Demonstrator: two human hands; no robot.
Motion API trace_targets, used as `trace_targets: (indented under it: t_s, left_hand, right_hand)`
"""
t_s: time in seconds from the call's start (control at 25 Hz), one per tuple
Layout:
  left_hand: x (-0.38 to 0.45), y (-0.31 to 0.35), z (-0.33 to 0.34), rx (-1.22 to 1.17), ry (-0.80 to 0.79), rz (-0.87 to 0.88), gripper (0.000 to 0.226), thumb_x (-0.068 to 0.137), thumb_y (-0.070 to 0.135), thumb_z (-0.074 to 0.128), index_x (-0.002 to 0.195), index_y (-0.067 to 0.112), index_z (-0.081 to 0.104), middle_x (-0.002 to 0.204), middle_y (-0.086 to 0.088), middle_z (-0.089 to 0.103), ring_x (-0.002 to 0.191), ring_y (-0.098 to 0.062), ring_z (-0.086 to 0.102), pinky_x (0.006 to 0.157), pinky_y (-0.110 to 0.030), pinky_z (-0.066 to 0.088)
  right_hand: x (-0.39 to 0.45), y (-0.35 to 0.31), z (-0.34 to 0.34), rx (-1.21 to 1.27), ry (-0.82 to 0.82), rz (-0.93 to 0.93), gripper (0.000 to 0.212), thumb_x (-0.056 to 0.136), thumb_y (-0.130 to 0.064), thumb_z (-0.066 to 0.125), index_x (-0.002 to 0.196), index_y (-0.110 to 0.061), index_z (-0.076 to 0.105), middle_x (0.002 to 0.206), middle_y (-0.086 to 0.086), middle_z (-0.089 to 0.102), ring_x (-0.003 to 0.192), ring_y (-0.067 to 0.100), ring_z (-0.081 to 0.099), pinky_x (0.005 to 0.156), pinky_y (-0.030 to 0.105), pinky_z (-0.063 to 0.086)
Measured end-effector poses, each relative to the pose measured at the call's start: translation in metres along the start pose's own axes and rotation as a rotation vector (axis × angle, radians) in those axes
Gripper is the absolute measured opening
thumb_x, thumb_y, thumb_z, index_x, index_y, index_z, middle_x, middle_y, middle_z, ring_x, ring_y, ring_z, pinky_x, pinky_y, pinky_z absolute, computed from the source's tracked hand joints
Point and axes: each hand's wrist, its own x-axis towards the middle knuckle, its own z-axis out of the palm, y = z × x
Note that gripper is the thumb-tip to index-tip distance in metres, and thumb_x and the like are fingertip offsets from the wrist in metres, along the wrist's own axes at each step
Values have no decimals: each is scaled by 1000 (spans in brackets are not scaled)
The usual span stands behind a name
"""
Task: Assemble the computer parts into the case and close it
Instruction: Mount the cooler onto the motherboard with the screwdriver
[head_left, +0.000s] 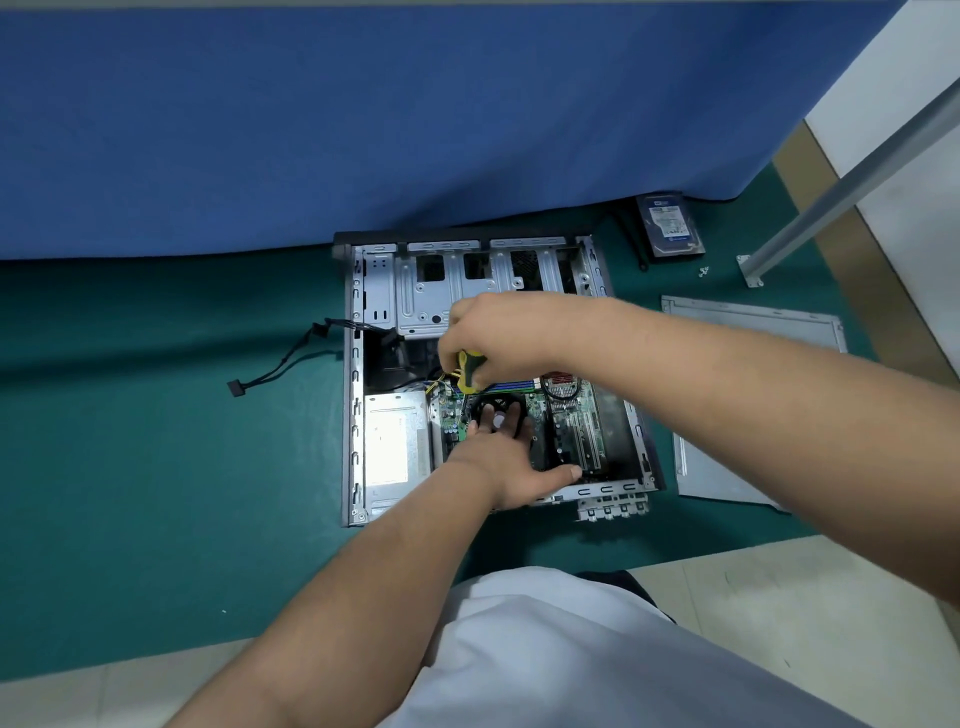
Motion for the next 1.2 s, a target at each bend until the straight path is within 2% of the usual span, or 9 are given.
trace_targets:
  t_s: [0.16, 0.28, 0.4, 0.52, 0.72, 0.8, 0.92, 1.04, 1.2]
  left_hand:
    - [1, -1, 1, 0, 14, 8, 111, 82, 92, 23, 165, 23, 2, 171, -3, -15, 155, -41, -17, 126, -52, -1]
    - [1, -1, 1, -11, 21, 17, 112, 81, 92, 24, 165, 23, 1, 172, -3, -14, 155, -42, -15, 127, -51, 2]
    - [0, 0, 0, 3, 21, 12, 111, 82, 92, 24, 165, 21, 3, 172, -4, -13, 155, -41, -15, 127, -52, 0]
    - [-1, 0, -1, 6, 11, 3, 111, 82, 93, 22, 165, 22, 3, 172, -3, -13, 155, -40, -17, 127, -52, -1]
    - [-2, -2, 2, 8, 46, 23, 112, 81, 92, 24, 165, 21, 3, 173, -7, -4, 157, -38, -5, 127, -50, 9]
    - [0, -2, 2, 13, 76, 22, 112, 81, 92, 24, 165, 21, 0, 173, -5, -5, 157, -38, -7, 126, -49, 12]
    - [1, -1, 4, 13, 67, 18, 113, 81, 92, 24, 165, 20, -1, 173, -3, -9, 156, -39, -14, 127, -50, 5]
    - [1, -2, 4, -20, 51, 15, 110, 83, 92, 24, 165, 22, 2, 172, -2, -11, 156, -38, -17, 126, -49, -2]
    - [0, -2, 5, -34, 61, 13, 110, 83, 92, 24, 165, 21, 7, 172, 0, -11, 156, -36, -19, 126, -50, -1]
  right_hand:
    - [-2, -5, 19, -5, 177, 144, 13, 96, -32, 59, 107, -27, 64, 91, -1, 60, 92, 29, 62, 65, 37, 49]
    - [2, -13, 33, -57, 299, 398, 45, 101, -58, 43, 78, -20, 50, 64, -2, 40, 70, 30, 53, 50, 31, 24]
    - [5, -8, 24, -28, 231, 254, 45, 97, -63, 51, 105, -20, 62, 91, 2, 59, 83, 30, 56, 57, 35, 40]
    - [2, 1, 1, 14, 98, 46, 38, 92, -36, 71, 129, -31, 61, 123, 1, 56, 108, 27, 58, 83, 40, 52]
    - [-5, -15, 36, -49, 71, 218, 43, 99, -55, 55, 104, -13, 63, 76, -1, 47, 81, 29, 60, 60, 33, 45]
    - [-6, -16, 41, 26, 217, 223, 39, 100, -53, 52, 96, -15, 59, 69, -2, 39, 75, 29, 54, 50, 30, 32]
    - [-10, -12, 34, 9, 293, 200, 30, 97, -46, 55, 102, -17, 59, 69, -3, 35, 74, 29, 48, 53, 32, 31]
    - [-15, -6, 27, 110, 337, 212, 29, 92, -39, 57, 111, -17, 61, 84, 2, 55, 83, 30, 56, 61, 35, 42]
    - [-18, 4, 20, 222, 401, 251, 24, 90, -38, 58, 98, -16, 63, 84, 3, 61, 86, 31, 60, 69, 37, 53]
